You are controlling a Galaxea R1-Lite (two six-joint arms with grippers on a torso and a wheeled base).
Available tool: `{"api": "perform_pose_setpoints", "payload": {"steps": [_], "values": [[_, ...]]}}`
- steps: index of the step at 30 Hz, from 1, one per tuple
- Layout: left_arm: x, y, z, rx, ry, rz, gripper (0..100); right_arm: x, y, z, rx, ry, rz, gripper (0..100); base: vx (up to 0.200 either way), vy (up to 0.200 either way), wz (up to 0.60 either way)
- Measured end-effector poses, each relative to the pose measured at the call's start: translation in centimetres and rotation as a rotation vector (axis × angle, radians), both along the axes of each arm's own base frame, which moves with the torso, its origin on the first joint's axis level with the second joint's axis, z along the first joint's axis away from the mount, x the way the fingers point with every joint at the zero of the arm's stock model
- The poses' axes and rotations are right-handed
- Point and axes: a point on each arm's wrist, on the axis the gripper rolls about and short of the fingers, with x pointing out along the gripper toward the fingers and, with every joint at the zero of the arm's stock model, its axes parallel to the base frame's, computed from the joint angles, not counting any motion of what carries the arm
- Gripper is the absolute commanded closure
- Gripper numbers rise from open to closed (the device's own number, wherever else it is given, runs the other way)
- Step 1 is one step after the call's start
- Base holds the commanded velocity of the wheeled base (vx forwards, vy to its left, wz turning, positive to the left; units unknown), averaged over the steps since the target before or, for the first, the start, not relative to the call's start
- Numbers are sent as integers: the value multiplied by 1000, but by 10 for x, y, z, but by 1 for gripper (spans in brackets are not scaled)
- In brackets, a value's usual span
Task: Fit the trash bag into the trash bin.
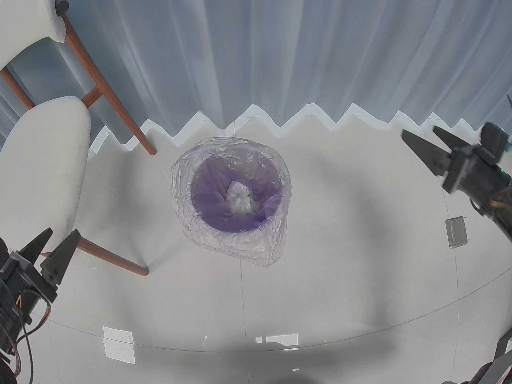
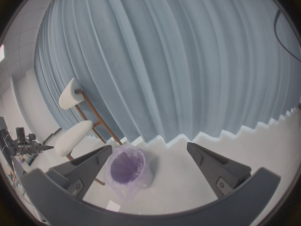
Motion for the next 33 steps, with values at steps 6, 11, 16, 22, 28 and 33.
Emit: {"api": "perform_pose_setpoints", "payload": {"steps": [6,11,16,22,28,33], "values": [[-30,1,-13,40,55,-10,0,-72,-39,-19,-45,42,-92,0,0,0,0],[-56,3,-29,85,102,25,0,-123,-61,-46,-63,90,-178,0,0,0,0],[-78,6,-45,128,128,106,0,-167,-77,-79,-69,101,-291,0,0,0,0],[-100,8,-67,252,153,198,0,-204,-83,-128,-100,99,-395,0,0,0,0],[-116,7,-76,409,27,188,0,-217,-83,-160,-105,104,-434,0,0,0,0],[-121,10,-78,344,19,328,0,-220,-83,-164,-83,88,-448,0,0,0,0]]}}
